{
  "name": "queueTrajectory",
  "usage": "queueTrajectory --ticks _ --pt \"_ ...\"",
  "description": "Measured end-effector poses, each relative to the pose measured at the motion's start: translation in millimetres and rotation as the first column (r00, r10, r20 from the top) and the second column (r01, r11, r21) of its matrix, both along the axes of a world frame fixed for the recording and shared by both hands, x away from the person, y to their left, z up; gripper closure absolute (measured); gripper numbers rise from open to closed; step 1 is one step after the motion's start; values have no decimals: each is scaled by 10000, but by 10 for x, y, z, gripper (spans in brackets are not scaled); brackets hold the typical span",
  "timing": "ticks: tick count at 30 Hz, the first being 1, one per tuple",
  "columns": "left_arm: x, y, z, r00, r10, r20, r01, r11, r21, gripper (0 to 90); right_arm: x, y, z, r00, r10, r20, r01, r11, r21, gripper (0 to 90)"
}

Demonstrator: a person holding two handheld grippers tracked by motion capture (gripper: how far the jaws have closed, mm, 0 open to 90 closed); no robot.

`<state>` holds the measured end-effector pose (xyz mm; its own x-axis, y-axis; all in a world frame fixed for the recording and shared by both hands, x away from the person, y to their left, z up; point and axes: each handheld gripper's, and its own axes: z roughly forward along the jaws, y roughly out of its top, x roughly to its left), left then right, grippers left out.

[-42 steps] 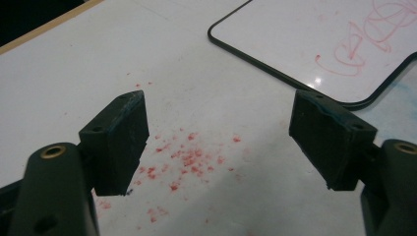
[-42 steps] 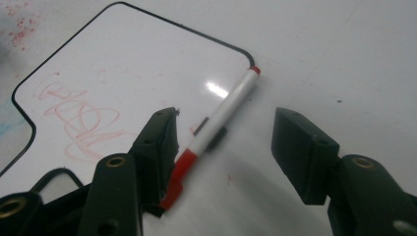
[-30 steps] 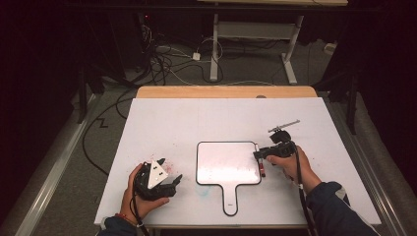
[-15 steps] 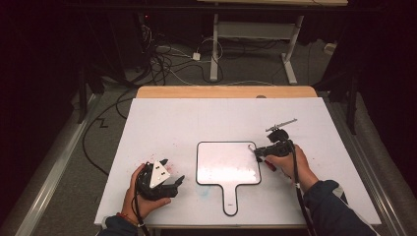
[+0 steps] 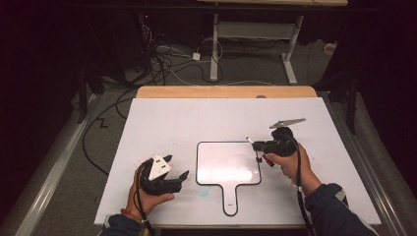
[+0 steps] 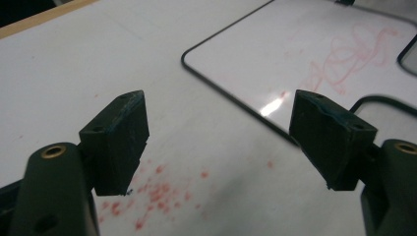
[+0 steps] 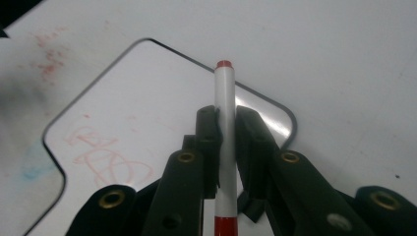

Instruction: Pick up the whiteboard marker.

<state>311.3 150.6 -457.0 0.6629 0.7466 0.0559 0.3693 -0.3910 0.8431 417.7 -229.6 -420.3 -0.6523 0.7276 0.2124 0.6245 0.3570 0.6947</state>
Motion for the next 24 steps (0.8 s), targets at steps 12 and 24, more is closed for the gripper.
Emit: queueTrajectory --ticks 12,24 --pt "223 -950 337 9810 -1875 -496 1775 9711 -1598 275 -366 248 167 9824 890 1642 -1165 9791 1664 815" --pt "354 -1456 354 9701 -2327 -691 2087 9451 -2516 401 -505 293 151 9716 836 2213 -1414 9551 2602 815"
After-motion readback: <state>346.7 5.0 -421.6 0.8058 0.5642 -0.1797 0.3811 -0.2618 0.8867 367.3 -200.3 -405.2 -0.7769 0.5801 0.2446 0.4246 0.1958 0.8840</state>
